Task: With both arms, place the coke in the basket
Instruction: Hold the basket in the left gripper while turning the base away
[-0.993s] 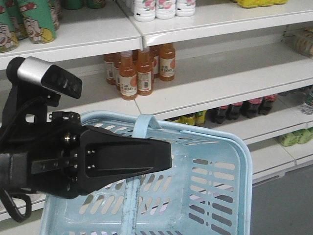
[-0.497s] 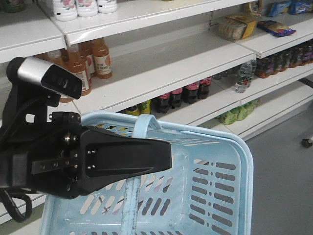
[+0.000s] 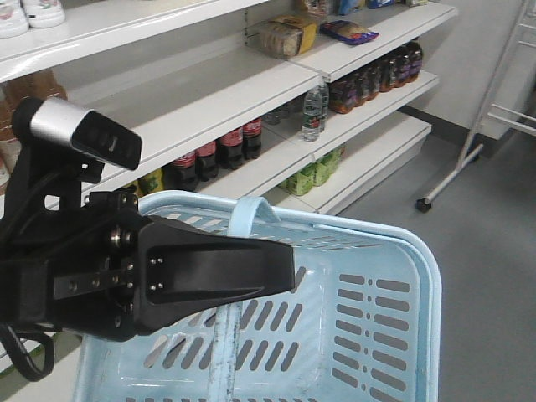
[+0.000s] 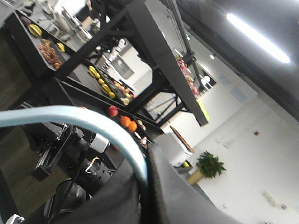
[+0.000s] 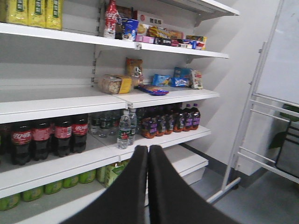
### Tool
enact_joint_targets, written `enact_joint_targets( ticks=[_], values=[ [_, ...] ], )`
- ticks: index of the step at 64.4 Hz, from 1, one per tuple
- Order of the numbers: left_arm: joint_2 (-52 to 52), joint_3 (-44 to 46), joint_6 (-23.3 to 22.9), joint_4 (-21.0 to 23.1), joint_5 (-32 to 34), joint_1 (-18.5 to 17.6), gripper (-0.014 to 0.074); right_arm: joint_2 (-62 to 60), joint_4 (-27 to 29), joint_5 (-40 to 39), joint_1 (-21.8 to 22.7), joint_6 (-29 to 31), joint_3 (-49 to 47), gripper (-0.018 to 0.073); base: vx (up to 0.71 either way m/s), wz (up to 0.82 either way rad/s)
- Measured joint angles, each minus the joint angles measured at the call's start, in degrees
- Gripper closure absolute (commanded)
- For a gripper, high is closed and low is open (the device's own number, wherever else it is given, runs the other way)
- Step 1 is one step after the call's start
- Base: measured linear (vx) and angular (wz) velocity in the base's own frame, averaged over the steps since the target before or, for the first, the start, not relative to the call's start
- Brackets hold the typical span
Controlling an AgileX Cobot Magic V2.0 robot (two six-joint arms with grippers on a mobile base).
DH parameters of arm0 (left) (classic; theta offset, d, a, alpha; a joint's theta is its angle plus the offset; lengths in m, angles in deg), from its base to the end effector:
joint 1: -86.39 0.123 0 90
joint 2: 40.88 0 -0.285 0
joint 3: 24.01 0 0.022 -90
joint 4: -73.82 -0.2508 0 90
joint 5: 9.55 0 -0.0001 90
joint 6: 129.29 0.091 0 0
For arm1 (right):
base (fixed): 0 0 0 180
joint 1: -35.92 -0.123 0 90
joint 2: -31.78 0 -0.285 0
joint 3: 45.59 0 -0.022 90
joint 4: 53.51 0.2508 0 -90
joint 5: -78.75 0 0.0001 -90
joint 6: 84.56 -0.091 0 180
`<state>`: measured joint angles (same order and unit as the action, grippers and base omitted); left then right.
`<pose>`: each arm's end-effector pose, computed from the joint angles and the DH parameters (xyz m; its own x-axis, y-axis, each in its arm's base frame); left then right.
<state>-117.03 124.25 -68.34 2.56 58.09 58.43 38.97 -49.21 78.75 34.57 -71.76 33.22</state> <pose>0.1557 -0.1728 0.3587 -0.7997 -0.0915 -0.5934 0.6003 -0.1387 -0.7876 0.0567 0.0013 0.2044 0.0725 -0.1461 -0.9866 -0.0130 0.9890 -0.1474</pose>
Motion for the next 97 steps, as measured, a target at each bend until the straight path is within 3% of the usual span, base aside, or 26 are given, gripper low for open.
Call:
enact_joint_targets(
  ticks=[97],
  values=[
    [0.0,0.0,0.0,0.0,0.1,0.0,0.0603,0.0,0.0,0.0,0.0,0.0,0.0,0.0561,0.08,-0.44]
  ],
)
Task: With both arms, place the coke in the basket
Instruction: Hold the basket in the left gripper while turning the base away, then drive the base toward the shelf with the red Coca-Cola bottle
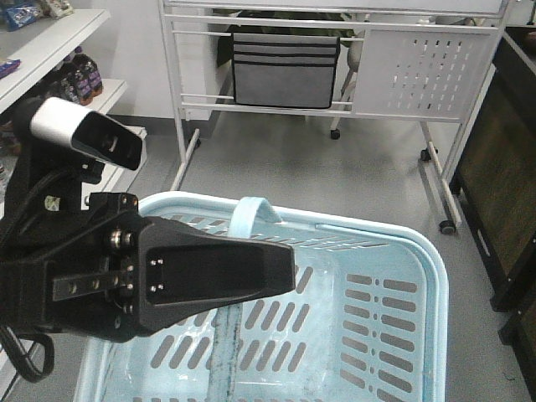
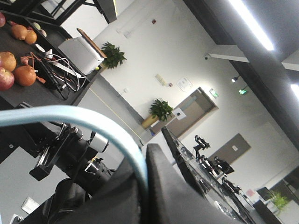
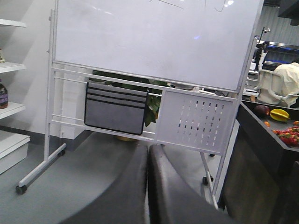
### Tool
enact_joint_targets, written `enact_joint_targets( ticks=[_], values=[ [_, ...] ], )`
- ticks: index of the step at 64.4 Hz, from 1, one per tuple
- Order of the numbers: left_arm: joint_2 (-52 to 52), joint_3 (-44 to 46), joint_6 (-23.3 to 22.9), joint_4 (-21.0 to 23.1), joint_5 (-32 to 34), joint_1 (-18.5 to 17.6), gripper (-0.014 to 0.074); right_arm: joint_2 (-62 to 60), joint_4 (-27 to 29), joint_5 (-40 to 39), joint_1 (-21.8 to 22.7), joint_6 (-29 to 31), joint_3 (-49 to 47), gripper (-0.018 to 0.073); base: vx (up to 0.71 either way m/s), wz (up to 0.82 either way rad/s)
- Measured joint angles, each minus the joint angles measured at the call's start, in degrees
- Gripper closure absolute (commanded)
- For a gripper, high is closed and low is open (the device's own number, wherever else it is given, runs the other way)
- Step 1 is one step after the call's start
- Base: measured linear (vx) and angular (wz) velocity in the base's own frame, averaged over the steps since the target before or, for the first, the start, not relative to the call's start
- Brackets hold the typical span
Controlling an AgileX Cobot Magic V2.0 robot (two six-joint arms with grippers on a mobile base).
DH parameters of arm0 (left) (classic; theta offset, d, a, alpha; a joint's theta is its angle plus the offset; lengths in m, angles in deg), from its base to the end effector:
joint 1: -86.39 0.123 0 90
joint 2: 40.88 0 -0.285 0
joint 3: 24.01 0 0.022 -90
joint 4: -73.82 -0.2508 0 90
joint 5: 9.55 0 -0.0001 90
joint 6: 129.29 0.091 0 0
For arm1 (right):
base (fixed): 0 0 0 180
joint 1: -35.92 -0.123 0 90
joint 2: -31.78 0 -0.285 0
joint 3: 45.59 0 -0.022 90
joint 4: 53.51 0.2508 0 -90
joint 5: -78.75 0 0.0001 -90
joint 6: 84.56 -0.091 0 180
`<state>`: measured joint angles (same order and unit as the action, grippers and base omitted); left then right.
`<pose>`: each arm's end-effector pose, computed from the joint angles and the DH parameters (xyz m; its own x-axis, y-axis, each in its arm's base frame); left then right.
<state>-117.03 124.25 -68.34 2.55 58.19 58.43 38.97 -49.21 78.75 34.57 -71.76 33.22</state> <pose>0.1555 -0.1728 0.3587 -0.7996 -0.0906 -0.5936 0.6004 -0.1401 -0.7873 0.0567 0.0013 0.2044 0.0725 -0.1461 -0.9866 -0.0130 0.9890 -0.1474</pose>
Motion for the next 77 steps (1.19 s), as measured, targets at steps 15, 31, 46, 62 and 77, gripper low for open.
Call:
enact_joint_targets(
  ticks=[15,31,46,62,77],
  values=[
    [0.0,0.0,0.0,0.0,0.0,0.0,0.0603,0.0,0.0,0.0,0.0,0.0,0.0,0.0561,0.24,-0.21],
    [0.0,0.0,0.0,0.0,0.0,0.0,0.0603,0.0,0.0,0.0,0.0,0.0,0.0,0.0561,0.27,-0.12],
    [0.0,0.0,0.0,0.0,0.0,0.0,0.0603,0.0,0.0,0.0,0.0,0.0,0.0,0.0561,0.28,-0.09],
    [0.0,0.0,0.0,0.0,0.0,0.0,0.0603,0.0,0.0,0.0,0.0,0.0,0.0,0.0561,0.28,-0.07],
    [0.0,0.0,0.0,0.0,0.0,0.0,0.0603,0.0,0.0,0.0,0.0,0.0,0.0,0.0561,0.28,-0.04]
  ],
)
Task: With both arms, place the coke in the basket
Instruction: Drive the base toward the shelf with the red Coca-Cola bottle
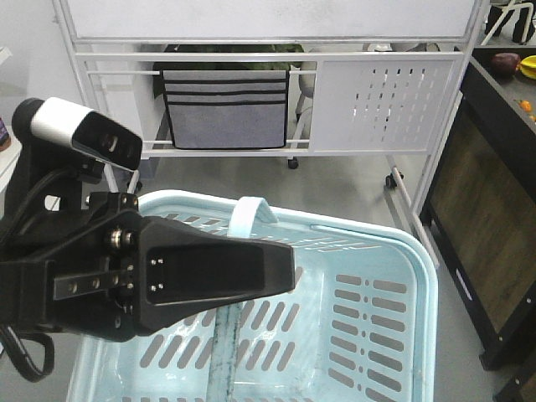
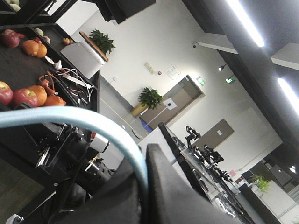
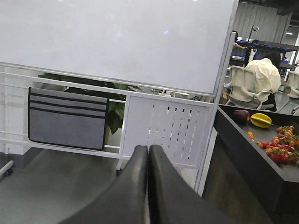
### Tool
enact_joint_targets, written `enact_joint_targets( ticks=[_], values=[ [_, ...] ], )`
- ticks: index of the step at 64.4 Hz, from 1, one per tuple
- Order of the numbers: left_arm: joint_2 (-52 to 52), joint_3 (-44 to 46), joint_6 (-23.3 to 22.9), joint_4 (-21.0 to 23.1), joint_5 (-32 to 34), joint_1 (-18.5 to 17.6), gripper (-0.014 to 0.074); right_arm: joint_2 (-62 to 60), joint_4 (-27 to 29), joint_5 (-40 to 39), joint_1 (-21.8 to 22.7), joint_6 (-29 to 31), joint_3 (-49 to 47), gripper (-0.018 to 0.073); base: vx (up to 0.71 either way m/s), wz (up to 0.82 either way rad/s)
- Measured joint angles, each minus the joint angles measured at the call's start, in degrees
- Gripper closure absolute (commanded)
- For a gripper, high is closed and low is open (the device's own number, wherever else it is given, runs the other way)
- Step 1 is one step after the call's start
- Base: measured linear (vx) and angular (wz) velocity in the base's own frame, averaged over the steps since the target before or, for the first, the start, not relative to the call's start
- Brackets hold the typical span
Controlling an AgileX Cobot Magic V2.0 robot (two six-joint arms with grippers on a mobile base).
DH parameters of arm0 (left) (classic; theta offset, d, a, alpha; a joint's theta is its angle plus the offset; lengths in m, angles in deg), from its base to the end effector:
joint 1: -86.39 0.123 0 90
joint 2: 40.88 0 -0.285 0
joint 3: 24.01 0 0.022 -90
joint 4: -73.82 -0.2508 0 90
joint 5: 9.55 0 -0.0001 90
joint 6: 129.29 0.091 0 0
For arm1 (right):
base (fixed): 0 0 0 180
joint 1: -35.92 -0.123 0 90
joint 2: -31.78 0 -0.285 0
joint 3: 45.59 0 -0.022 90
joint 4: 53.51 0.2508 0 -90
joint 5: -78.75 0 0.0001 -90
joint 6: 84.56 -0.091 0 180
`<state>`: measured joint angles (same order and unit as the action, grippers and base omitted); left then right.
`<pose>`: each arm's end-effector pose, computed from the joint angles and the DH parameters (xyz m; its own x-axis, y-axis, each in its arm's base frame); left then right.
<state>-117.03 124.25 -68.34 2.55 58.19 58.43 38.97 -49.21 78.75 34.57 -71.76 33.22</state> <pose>0.1555 -0.1728 0.3587 -0.7996 -0.0906 -0.5936 0.6004 -0.1401 -0.7873 0.0567 0.0013 0.2044 0.0725 -0.1461 -0.9866 -0.0130 0.9890 -0.1474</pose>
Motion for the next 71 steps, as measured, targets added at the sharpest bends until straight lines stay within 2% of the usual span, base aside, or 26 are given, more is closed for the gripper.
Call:
enact_joint_targets(
  ticks=[34,71],
  values=[
    [0.0,0.0,0.0,0.0,0.0,0.0,0.0603,0.0,0.0,0.0,0.0,0.0,0.0,0.0561,0.28,0.09],
    [0.0,0.0,0.0,0.0,-0.1,0.0,0.0603,0.0,0.0,0.0,0.0,0.0,0.0,0.0561,0.27,0.4]
  ],
)
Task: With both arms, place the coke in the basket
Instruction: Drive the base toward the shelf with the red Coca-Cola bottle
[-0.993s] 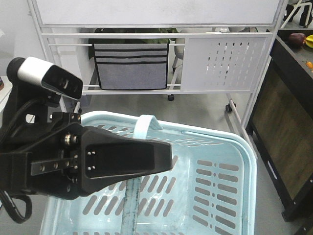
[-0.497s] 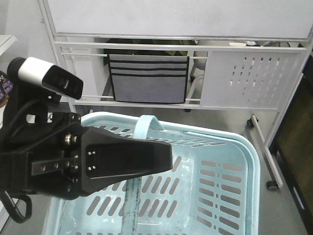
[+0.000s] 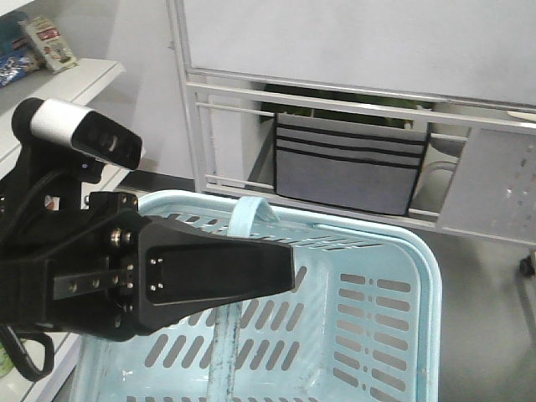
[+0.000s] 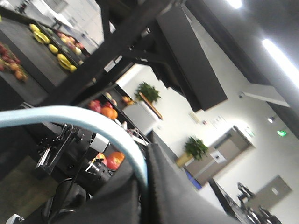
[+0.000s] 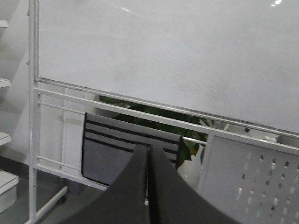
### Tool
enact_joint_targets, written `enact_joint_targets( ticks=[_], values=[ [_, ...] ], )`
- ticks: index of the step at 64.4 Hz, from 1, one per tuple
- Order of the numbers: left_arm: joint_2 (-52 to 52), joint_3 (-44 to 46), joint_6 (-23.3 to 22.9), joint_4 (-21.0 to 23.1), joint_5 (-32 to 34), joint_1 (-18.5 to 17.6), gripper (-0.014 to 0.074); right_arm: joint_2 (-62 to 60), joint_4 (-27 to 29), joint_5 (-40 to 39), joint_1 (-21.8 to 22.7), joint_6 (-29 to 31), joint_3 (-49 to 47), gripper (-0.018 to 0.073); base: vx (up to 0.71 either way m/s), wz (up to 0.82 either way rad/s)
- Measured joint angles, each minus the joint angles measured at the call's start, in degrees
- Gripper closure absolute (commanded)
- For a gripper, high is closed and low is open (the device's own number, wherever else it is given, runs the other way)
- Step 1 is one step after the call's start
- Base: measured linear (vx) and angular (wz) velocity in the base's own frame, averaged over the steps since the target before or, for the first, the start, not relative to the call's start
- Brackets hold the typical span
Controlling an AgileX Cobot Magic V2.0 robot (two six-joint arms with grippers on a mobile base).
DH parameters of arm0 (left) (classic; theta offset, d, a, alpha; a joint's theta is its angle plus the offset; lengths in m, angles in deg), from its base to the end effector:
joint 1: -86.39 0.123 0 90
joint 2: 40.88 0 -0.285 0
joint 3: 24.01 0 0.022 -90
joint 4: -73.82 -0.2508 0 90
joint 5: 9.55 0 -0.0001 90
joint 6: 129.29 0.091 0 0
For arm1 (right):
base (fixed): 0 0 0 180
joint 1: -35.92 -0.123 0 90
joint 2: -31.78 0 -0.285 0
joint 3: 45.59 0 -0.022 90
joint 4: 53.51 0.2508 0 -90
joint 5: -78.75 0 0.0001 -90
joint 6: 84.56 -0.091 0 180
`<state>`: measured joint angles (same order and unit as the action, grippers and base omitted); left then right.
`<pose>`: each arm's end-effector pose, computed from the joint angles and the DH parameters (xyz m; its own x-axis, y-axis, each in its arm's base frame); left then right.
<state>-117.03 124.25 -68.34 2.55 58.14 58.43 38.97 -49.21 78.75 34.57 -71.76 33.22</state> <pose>0.1556 -0.1728 0.3587 -0.7996 -0.0910 -0.5935 0.6004 -0.1394 -0.7875 0.0567 0.0013 0.2044 0.0725 -0.1461 -0.9866 -0.0130 0.9890 -0.1474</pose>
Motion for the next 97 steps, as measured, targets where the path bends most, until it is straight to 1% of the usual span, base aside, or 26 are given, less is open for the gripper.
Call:
enact_joint_targets(
  ticks=[57,97],
  values=[
    [0.0,0.0,0.0,0.0,0.0,0.0,0.0603,0.0,0.0,0.0,0.0,0.0,0.0,0.0561,0.17,0.55],
    [0.0,0.0,0.0,0.0,0.0,0.0,0.0603,0.0,0.0,0.0,0.0,0.0,0.0,0.0561,0.1,0.41]
  ],
)
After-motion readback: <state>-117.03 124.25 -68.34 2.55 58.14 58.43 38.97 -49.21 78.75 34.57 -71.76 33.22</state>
